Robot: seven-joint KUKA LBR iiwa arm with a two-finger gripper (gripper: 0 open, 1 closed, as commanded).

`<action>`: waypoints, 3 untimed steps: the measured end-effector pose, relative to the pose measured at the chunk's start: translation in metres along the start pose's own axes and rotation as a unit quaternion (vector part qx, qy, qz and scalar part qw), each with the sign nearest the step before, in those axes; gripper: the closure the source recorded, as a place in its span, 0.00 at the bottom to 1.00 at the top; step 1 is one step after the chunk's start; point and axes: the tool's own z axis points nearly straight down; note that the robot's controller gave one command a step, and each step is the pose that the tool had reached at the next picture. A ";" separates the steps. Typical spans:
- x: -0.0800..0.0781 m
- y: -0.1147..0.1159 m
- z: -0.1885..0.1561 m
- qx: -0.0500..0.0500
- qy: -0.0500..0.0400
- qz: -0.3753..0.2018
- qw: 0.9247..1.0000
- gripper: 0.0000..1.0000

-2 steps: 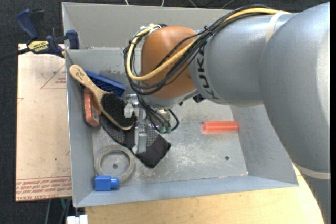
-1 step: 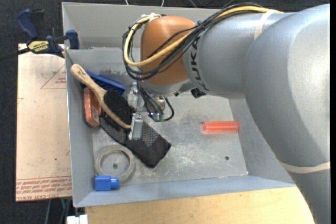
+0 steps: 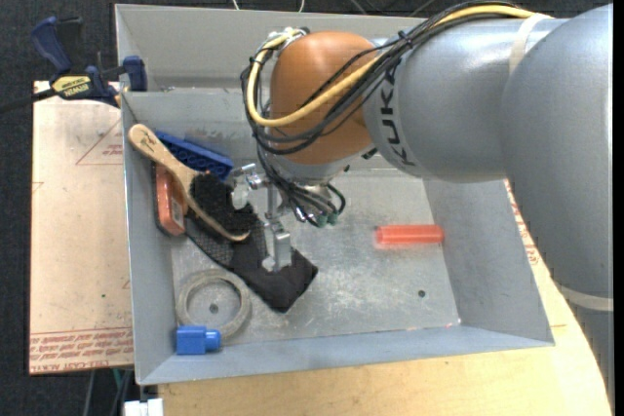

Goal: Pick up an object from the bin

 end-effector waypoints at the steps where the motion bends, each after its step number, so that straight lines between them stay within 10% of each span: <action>1: -0.012 0.008 0.006 0.001 -0.006 -0.062 0.998 0.00; 3: -0.046 0.012 0.018 0.002 -0.010 -0.191 0.982 0.00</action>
Offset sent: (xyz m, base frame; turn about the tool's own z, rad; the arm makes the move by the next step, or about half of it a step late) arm 0.0333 0.0043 0.0576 -0.3092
